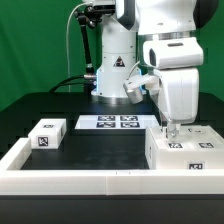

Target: Assemble cabinet

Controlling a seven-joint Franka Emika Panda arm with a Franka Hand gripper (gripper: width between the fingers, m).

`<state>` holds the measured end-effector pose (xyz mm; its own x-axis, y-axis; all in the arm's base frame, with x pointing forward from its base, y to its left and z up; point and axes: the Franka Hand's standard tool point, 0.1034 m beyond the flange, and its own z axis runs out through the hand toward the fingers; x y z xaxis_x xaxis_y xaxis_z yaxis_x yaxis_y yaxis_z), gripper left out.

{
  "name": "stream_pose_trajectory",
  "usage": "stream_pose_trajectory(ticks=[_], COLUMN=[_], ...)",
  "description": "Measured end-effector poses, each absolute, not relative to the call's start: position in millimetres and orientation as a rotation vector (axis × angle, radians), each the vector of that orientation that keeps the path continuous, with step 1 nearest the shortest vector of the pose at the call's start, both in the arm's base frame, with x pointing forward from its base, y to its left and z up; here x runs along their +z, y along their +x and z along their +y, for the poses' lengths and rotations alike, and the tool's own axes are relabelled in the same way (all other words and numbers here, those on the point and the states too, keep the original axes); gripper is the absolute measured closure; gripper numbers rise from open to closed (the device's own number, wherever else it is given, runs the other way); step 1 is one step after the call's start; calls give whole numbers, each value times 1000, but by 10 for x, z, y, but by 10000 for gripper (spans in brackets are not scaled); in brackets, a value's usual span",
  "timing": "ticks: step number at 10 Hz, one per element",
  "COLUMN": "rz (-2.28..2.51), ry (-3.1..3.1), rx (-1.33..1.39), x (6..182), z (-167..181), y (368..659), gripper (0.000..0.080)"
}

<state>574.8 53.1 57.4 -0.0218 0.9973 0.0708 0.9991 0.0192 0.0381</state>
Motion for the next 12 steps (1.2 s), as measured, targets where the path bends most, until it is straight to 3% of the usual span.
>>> stream_pose_trajectory(ticks=[1,2,3,4,8,12], rz=[-2225,-2225,-2225,-2225,-2222,-2116], ry=[-2180,-2180,-2180,-2180,-2184,-2317], rx=[-120,-120,-119,-119,-120,-98], x=[573,573,573,573,579,821], z=[531,531,531,531,532,545], y=[5748,5747,5747,5747,5743,5441], gripper=[350,178,178,36,2,3])
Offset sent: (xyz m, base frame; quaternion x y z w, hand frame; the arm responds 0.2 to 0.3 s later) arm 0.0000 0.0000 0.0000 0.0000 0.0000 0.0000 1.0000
